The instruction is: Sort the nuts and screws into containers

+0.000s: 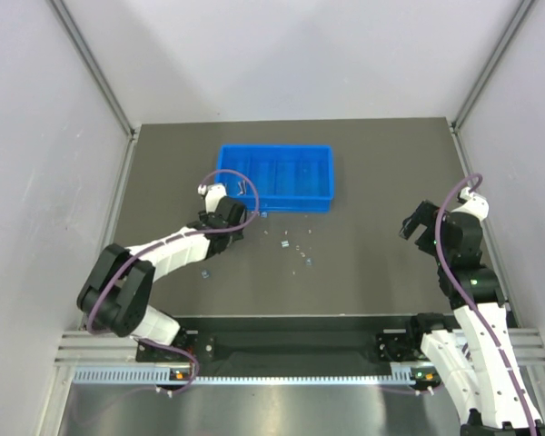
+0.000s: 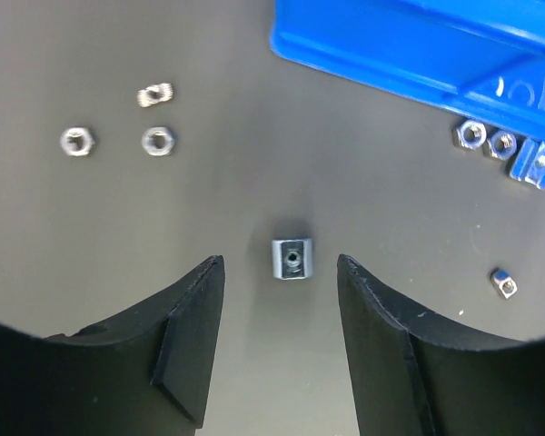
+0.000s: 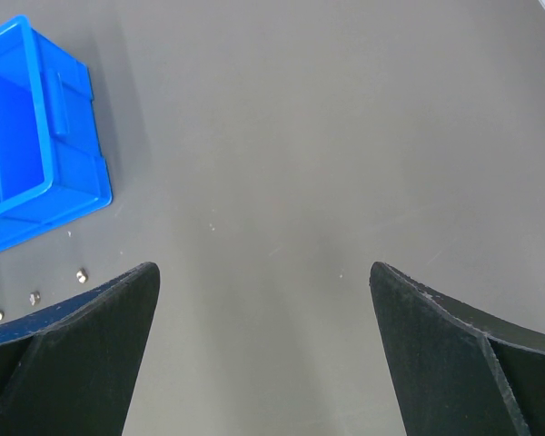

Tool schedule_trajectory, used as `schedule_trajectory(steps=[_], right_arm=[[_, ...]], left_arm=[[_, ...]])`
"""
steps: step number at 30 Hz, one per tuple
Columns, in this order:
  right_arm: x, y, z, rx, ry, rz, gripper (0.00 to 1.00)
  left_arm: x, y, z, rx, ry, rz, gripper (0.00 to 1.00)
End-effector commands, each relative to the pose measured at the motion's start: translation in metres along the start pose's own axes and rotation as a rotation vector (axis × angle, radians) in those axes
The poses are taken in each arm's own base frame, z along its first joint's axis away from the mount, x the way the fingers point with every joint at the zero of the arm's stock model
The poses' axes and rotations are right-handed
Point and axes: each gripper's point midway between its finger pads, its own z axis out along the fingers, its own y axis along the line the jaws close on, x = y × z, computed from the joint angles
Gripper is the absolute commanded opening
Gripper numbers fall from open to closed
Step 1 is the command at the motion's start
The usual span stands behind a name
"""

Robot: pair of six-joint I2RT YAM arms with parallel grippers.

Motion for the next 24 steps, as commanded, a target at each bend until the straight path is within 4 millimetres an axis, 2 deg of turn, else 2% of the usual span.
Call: schedule_trajectory(steps=[1,11,22,24], right_arm=[[-0.010,0.006,-0.003,-0.025,-0.038,0.004,1.00],[-0.011,0.007,-0.002,-0.028,-0.029,-0.019,1.00],[-0.018,0.002,-0.014,-0.012,-0.069,-0.001,1.00],[-0.021,0.001,-0.017,-0.008,-0.075,-0.001,1.00]], left_arm=[[-0.006,-0.017,0.006,0.069,-0.013,0.022,0.57],[0.010,-0.009,0.017,0.036,0.014,0.011,0.49],[0.028,0.002,0.027,0.001,0.039,0.045,0.39],[0.029,0.000,0.028,0.009,0.040,0.044,0.34]])
